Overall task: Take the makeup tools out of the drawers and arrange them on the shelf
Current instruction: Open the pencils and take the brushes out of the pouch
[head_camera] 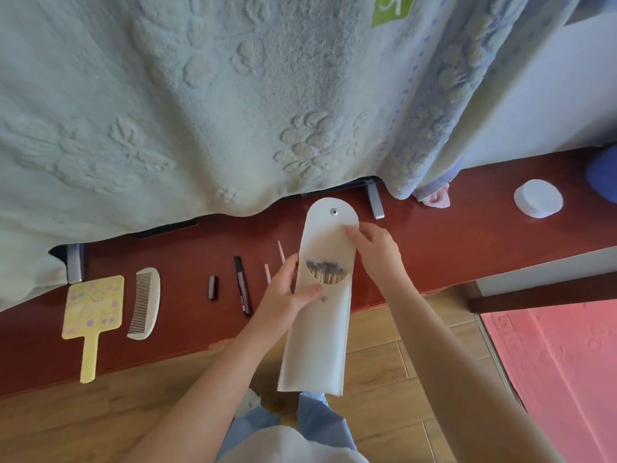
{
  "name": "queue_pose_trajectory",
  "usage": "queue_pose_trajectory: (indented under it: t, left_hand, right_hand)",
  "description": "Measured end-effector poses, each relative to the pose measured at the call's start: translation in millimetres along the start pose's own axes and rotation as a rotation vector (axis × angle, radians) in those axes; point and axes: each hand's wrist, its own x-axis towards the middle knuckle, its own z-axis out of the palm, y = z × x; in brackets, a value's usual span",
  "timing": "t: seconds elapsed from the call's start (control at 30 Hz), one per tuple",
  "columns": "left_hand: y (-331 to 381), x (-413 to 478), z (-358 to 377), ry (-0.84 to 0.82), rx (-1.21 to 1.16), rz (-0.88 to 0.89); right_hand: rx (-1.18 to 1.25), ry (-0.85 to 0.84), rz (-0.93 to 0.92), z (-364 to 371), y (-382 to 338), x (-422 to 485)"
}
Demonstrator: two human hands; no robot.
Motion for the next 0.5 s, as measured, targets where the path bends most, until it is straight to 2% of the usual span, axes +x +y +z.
queue_pose_trajectory:
  t: [0.13,0.23,0.3,0.43,0.5]
  left_hand:
    - [5,1,5,-0.008,-0.040,-0.030]
    - [11,0,8,-0.025,-0.036,-0.052]
    - [15,0,10,-0.010,-0.067,-0.083]
    - [28,3,12,0.012,-0.222,-0.172]
    - [34,4,15,-0.005,-0.202,-0.172]
  right_hand:
    - [0.481,-0.060,0.017,-11,-6,-11]
    - [0.604,-0.161,-0.091,-24,-13,-24]
    - [0.558,-0.194,-0.152,-29,-13,-32]
    - [0.181,-0.205,-0.333,-31,-10,-47]
    - [0.148,-0.173,-0.414,-34,-11,-52]
